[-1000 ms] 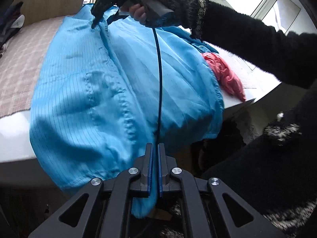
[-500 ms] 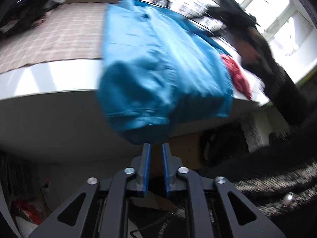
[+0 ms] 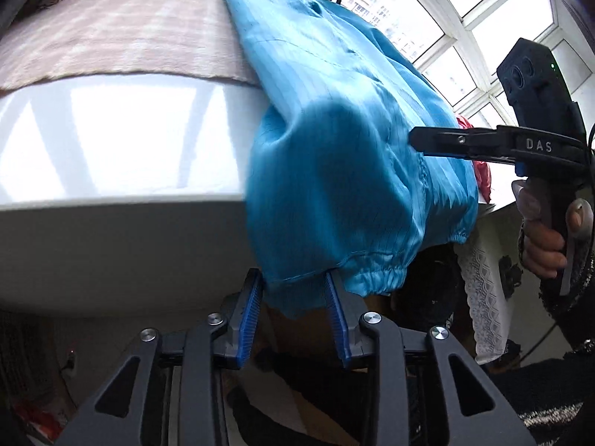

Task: Fold clothes

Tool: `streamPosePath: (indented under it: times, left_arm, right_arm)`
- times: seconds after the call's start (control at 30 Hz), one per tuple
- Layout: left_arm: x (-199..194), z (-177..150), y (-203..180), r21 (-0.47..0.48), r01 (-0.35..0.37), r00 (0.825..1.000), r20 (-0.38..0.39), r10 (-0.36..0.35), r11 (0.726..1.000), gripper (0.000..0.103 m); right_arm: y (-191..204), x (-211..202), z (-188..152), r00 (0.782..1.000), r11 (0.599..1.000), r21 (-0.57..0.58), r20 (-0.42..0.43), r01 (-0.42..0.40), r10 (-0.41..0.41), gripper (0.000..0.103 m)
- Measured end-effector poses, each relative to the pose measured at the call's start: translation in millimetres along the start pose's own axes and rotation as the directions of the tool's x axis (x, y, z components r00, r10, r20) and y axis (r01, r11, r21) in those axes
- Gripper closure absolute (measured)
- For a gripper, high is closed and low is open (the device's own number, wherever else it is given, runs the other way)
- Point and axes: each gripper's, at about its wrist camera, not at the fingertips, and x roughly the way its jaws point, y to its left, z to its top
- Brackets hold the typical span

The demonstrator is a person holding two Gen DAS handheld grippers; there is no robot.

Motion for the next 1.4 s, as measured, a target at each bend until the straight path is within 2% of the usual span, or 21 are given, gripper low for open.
streamPosePath:
  times: [0.03, 0.07, 0.1, 0.27, 0.33, 0.4, 0.47, 0.53, 0.6, 0.67, 0.73, 0.83, 0.9, 0.93, 1.0, 1.07, 1.13, 1.23, 1.4]
  left_arm:
    - [2, 0, -4, 0.014, 0.002, 1.0, 0.007, -0.002, 1.0, 0.089]
    - [3, 0, -10, 0.035, -0.004, 1.0, 0.013, 0.003, 0.999, 0.1]
    - [2, 0, -17, 0.065, -0.018, 1.0, 0.015, 0.017, 0.998, 0.102]
    - [-29, -4, -36, 0.132, -0.017, 0.999, 0.033, 0.012, 0.991, 0.102]
    - [-33, -6, -33, 0.141, -0.114, 0.993, 0.022, 0.112, 0.983, 0.101]
    - [-28, -9, -22, 0.128, -0.181, 0.982, -0.032, 0.187, 0.975, 0.096]
    - [-31, -9, -12, 0.114, -0.209, 0.975, -0.049, 0.215, 0.971, 0.098]
    - [-42, -7, -9, 0.101, -0.215, 0.975, -0.033, 0.22, 0.971, 0.098]
    - [-56, -1, -14, 0.098, -0.203, 0.979, -0.002, 0.205, 0.974, 0.098]
    - [-65, 9, -32, 0.137, -0.183, 0.983, 0.036, 0.18, 0.973, 0.098]
    - [-64, 22, -55, 0.195, -0.154, 0.988, 0.052, 0.147, 0.969, 0.098]
    - [-42, 44, -100, 0.282, -0.046, 0.999, 0.023, 0.041, 0.958, 0.092]
    - [-14, 60, -137, 0.32, 0.027, 1.0, -0.012, -0.025, 0.947, 0.088]
    - [3, 68, -156, 0.335, 0.052, 0.999, -0.033, -0.044, 0.941, 0.088]
    - [32, 84, -194, 0.36, 0.088, 0.996, -0.055, -0.073, 0.929, 0.087]
    - [63, 101, -226, 0.381, 0.122, 0.992, -0.074, -0.101, 0.917, 0.081]
    - [92, 114, -257, 0.41, 0.143, 0.989, -0.095, -0.114, 0.901, 0.07]
    - [131, 127, -292, 0.45, 0.128, 0.989, -0.124, -0.08, 0.884, 0.068]
    - [186, 143, -307, 0.398, 0.071, 0.983, -0.184, 0.004, 0.915, 0.068]
  right_arm:
    - [2, 2, -1, 1.0, 1.0, -0.01, -0.001, 0.02, -0.02, 0.072]
    - [3, 4, -1, 0.999, 0.999, -0.019, -0.006, 0.033, -0.033, 0.072]
    - [4, 6, -2, 0.999, 0.999, -0.022, -0.009, 0.043, -0.043, 0.073]
    - [5, 11, -2, 0.997, 0.998, -0.018, -0.026, 0.068, -0.069, 0.076]
    - [7, 13, -1, 0.997, 0.997, -0.027, -0.027, 0.074, -0.074, 0.076]
    - [7, 13, 1, 0.998, 0.999, -0.015, -0.036, 0.048, -0.048, 0.076]
    - [5, 6, 0, 0.999, 1.0, 0.01, -0.029, 0.026, -0.026, 0.076]
    - [-5, -13, -7, 1.0, 0.999, 0.049, 0.003, 0.001, -0.001, 0.076]
    - [-25, -41, -19, 0.998, 0.995, 0.097, 0.051, 0.021, -0.026, 0.075]
    - [-45, -69, -31, 0.994, 0.988, 0.148, 0.098, 0.041, -0.056, 0.074]
    - [-73, -100, -50, 0.981, 0.97, 0.222, 0.145, 0.095, -0.129, 0.074]
    - [-132, -143, -71, 0.957, 0.913, 0.378, 0.174, 0.154, -0.234, 0.072]
    - [-176, -164, -86, 0.949, 0.852, 0.504, 0.174, 0.142, -0.261, 0.057]
    - [-197, -173, -92, 0.947, 0.82, 0.557, 0.177, 0.129, -0.269, 0.057]
    - [-226, -181, -96, 0.948, 0.798, 0.599, 0.21, 0.068, -0.239, 0.057]
    - [-242, -182, -89, 0.948, 0.793, 0.603, 0.202, 0.079, -0.248, 0.057]
    - [-251, -175, -75, 0.951, 0.81, 0.58, 0.196, 0.083, -0.238, 0.057]
    - [-261, -161, -56, 0.968, 0.839, 0.538, 0.161, 0.077, -0.193, 0.057]
    - [-279, -165, -30, 0.975, 0.876, 0.481, 0.175, 0.037, -0.137, 0.057]
